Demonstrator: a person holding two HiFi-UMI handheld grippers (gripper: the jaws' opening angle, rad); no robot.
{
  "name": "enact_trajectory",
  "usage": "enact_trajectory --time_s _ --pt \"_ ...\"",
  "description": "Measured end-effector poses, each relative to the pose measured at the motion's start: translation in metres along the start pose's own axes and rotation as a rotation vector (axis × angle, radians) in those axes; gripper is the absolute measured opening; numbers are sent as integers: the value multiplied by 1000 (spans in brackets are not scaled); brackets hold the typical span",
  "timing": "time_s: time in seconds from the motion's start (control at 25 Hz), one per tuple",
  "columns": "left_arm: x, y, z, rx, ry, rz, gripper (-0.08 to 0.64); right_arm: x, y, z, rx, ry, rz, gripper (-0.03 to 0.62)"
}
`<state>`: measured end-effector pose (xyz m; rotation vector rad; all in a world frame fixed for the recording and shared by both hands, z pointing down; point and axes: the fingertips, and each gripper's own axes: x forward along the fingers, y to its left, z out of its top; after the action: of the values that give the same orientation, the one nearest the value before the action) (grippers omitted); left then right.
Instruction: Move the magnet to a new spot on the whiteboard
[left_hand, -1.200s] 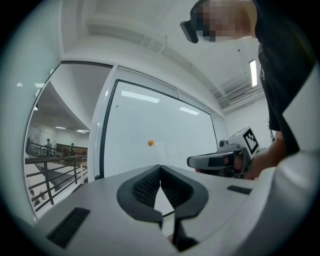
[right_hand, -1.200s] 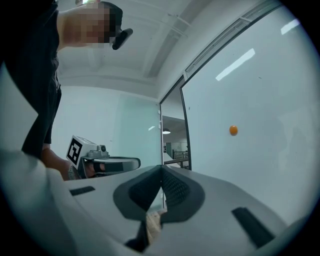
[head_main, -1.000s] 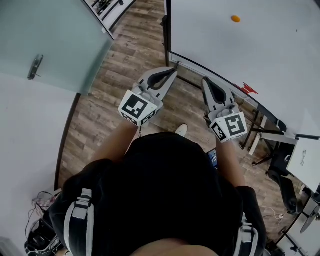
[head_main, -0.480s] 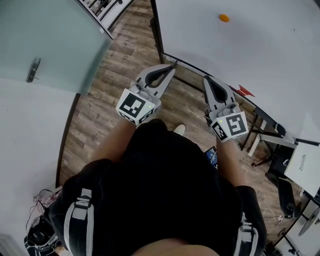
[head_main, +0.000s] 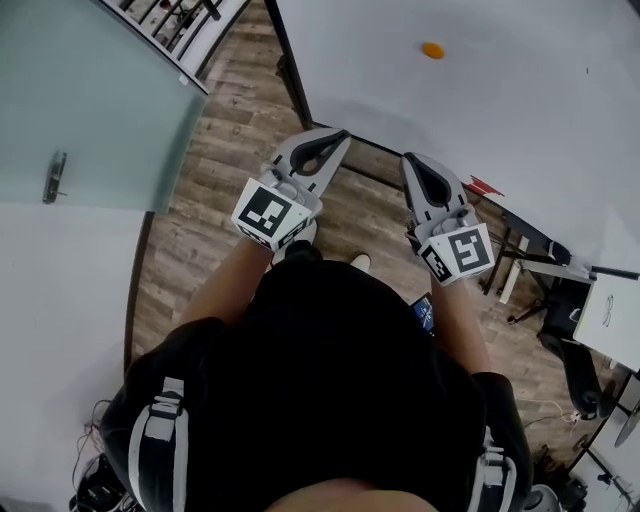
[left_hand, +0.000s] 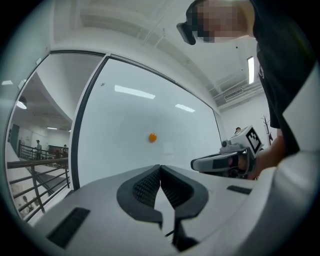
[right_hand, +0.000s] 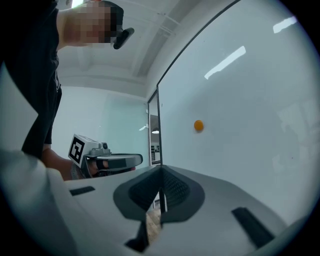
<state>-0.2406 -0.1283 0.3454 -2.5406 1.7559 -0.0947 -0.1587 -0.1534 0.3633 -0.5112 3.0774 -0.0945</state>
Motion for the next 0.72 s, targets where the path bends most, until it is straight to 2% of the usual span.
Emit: enact_trajectory --time_s 0.28,0.72 --pt "28 36 9 2 -31 -116 5 36 -19 12 -36 0 -119 -5" --pt "55 79 13 6 -59 -280 5 70 -50 36 -99 -4 -397 -5"
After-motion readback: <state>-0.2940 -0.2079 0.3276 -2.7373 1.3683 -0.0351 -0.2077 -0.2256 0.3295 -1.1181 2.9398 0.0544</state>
